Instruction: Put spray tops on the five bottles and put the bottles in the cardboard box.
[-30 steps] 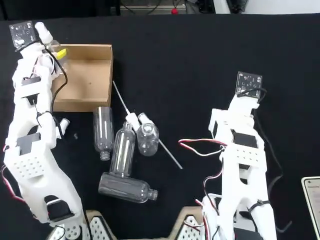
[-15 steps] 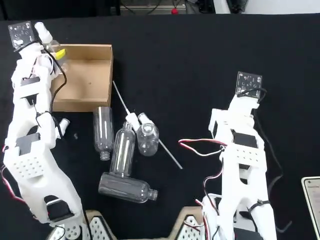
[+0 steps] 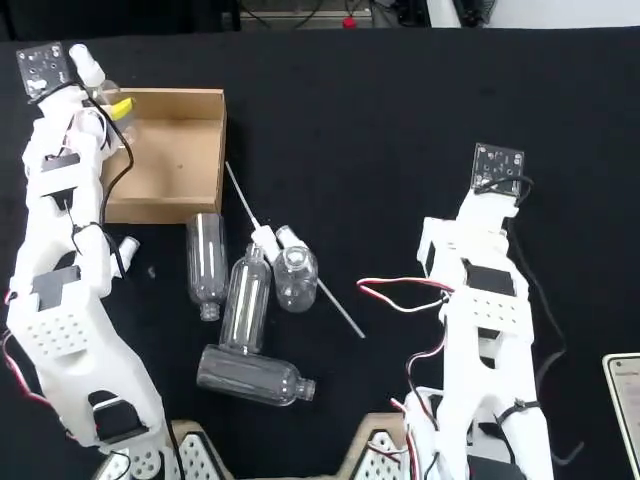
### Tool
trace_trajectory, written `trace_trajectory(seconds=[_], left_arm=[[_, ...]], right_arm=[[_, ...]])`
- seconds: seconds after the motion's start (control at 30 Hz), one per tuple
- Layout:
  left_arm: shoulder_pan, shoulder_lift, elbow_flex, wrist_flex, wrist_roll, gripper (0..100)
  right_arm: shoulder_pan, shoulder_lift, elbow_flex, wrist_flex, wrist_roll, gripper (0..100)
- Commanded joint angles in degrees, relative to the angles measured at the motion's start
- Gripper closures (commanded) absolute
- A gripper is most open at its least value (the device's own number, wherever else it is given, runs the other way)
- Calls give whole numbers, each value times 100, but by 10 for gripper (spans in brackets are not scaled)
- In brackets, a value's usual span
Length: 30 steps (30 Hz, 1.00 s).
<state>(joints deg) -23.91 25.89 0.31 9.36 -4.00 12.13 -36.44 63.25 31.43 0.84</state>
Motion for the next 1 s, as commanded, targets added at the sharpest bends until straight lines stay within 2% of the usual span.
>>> trace_trajectory(seconds=[0.0, 0.43, 0.97], left_arm=[[-75, -167, -312, 18, -211, 651], [-127, -290, -277, 26, -202, 653], [-145, -1442, 892, 26, -229, 653]], right_arm=[[53, 40, -22, -141, 0, 868], [53, 40, -22, -141, 9, 868], [53, 40, -22, -141, 9, 868]])
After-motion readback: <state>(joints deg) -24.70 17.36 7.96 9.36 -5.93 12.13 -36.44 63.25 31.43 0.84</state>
